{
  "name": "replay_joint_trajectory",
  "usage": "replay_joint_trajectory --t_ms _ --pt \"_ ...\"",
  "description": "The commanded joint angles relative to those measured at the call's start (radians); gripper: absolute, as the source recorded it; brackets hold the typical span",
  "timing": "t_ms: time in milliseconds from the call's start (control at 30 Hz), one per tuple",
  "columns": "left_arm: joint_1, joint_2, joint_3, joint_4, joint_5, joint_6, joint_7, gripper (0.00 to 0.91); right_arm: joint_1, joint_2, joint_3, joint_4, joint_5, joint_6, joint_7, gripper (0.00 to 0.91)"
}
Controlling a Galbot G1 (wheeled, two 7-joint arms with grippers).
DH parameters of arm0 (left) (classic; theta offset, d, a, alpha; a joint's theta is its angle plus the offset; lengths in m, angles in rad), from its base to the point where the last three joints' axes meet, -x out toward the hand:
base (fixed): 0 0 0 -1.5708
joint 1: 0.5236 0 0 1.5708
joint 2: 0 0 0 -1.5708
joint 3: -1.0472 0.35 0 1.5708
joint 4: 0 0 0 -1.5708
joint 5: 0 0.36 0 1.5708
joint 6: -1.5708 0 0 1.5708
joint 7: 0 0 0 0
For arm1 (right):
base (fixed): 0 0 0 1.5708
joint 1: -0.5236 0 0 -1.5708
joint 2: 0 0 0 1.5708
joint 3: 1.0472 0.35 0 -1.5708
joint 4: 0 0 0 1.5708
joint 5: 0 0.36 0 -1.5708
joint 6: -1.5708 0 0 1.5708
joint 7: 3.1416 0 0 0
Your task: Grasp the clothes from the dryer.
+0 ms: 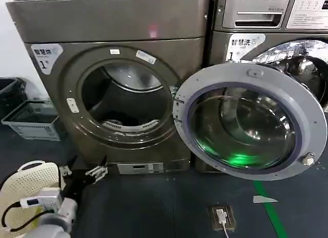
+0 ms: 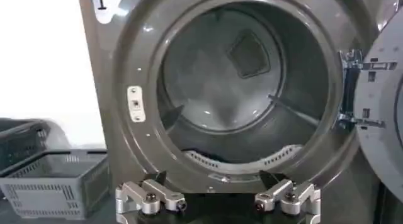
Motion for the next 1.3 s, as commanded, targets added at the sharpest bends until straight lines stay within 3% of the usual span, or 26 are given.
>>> replay_joint_trajectory --t_ms 33,1300 --pt "0.000 -0.001 0.005 0.006 0.013 0.049 0.003 0.907 -0.001 -0.004 0.002 -0.004 0.004 0.004 0.003 0.907" --pt "0.003 -0.006 0.012 -0.010 0.014 0.049 0.001 0.907 0.000 -0.013 -0.011 -0.003 0.001 0.002 0.001 0.907"
